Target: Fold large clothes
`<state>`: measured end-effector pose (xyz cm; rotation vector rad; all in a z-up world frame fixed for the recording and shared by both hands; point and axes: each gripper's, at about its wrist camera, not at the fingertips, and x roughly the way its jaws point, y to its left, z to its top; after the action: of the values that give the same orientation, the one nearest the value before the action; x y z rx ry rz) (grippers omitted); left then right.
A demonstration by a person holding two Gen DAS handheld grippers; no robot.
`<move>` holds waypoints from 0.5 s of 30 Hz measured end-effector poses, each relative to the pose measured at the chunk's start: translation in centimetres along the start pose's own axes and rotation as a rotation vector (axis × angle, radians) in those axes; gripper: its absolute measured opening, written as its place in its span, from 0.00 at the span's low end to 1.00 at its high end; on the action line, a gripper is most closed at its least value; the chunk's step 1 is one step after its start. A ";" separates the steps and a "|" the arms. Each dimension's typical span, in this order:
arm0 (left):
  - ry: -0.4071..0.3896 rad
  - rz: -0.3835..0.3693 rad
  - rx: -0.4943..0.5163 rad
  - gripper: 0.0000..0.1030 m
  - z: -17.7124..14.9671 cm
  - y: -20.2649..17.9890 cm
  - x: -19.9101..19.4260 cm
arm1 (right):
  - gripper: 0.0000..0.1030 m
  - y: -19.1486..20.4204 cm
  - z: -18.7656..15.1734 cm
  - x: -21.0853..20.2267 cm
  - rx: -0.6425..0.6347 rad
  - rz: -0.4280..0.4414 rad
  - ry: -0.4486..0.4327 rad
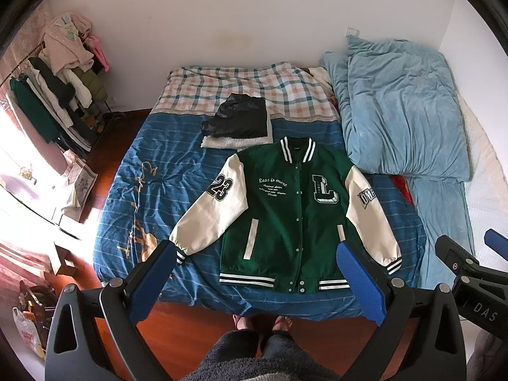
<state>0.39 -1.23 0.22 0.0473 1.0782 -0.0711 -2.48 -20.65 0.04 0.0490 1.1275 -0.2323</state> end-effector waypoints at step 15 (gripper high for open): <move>-0.003 -0.002 0.005 1.00 0.2 -0.1 0.0 | 1.00 -0.2 0.8 -0.2 0.001 0.003 0.010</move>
<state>0.52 -1.31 0.30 0.0502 1.0755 -0.0759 -1.89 -20.94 0.59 0.0529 1.1372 -0.2302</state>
